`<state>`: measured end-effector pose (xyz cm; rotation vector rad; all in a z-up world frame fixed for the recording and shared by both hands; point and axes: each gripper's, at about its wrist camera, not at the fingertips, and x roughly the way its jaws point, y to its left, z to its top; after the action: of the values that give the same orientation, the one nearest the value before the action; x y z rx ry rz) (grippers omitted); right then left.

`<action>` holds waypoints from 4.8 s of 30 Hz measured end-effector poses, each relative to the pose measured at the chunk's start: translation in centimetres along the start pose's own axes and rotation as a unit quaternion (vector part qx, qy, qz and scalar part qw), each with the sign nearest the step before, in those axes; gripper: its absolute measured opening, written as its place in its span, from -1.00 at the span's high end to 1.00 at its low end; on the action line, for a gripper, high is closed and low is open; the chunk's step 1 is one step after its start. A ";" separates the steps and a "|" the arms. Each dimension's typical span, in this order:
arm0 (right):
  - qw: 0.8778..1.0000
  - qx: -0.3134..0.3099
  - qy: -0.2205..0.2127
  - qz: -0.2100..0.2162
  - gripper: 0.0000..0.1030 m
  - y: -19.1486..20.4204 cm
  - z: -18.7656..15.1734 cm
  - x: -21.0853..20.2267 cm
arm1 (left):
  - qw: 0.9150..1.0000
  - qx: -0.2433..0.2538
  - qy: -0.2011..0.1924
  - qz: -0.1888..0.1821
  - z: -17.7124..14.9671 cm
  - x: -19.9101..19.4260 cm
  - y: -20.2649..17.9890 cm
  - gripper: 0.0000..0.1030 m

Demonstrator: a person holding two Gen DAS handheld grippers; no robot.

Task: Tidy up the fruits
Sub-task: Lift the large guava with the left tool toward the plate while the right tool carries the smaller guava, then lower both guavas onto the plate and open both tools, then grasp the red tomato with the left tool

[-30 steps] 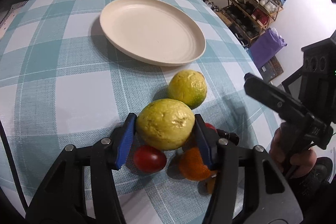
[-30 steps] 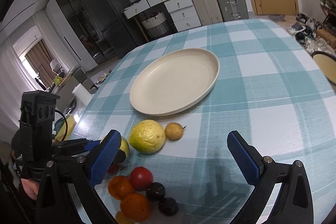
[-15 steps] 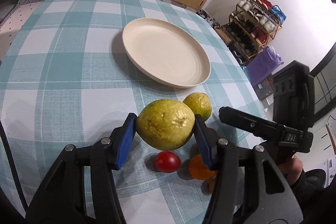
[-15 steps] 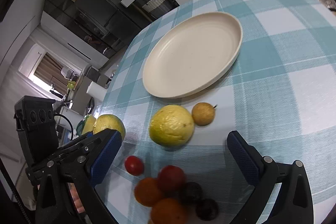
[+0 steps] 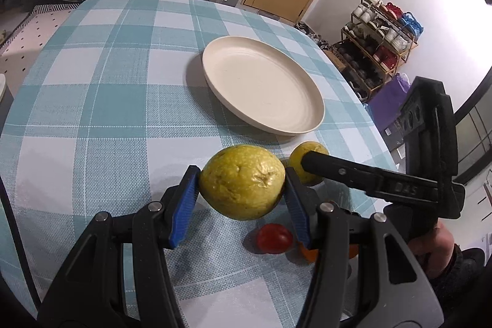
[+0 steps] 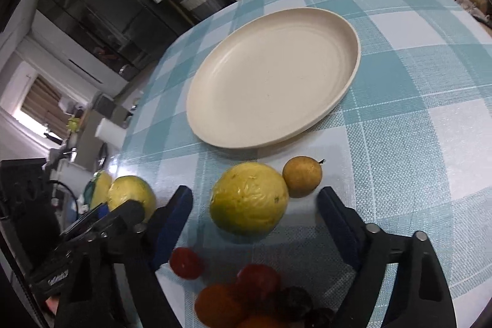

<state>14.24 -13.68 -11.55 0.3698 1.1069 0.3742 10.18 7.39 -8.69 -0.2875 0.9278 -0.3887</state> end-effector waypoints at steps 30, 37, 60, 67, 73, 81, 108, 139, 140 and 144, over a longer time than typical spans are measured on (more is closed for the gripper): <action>0.994 -0.014 -0.045 0.097 0.01 -0.9 -1.4 -4.3 | 1.000 -0.006 0.002 0.009 0.1 0.9 -1.1 -0.01; 0.991 -0.041 -0.068 0.106 0.01 -1.8 0.6 -5.8 | 1.000 0.010 -0.002 0.011 3.0 1.9 -2.4 -0.01; 0.983 -0.118 -0.089 0.110 0.01 -1.4 14.4 -4.6 | 1.000 0.013 0.002 0.018 17.1 9.0 -3.2 -0.01; 0.987 -0.107 -0.051 0.111 0.01 -2.8 15.2 0.2 | 0.999 0.008 0.030 0.010 17.9 13.2 -2.0 -0.01; 0.990 -0.091 -0.038 0.105 0.01 -3.9 15.3 2.4 | 0.999 0.008 0.051 0.008 17.9 15.9 -1.2 -0.01; 0.990 -0.094 -0.051 0.095 -0.03 -3.9 15.5 3.4 | 0.998 0.001 0.057 0.000 18.2 17.8 -0.7 -0.01; 0.977 -0.133 -0.160 0.054 -0.94 -2.6 9.8 -7.6 | 0.993 0.026 -0.047 0.109 13.7 5.7 -3.5 -0.61; 0.962 -0.189 -0.197 0.028 -1.00 0.7 -2.7 -12.8 | 0.979 0.034 -0.088 0.180 0.7 -2.4 -7.0 -0.98; 0.962 -0.188 -0.196 0.026 -1.00 0.6 -3.0 -12.8 | 0.980 0.033 -0.085 0.178 0.2 -2.4 -7.0 -0.98; 0.964 -0.185 -0.190 0.026 -1.00 0.3 -4.2 -12.8 | 0.980 0.033 -0.077 0.180 -1.5 -2.2 -6.5 -0.98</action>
<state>5.33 -18.93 -2.99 0.1296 0.6340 0.5215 6.48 2.41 -5.37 -0.0825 0.7928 -0.0611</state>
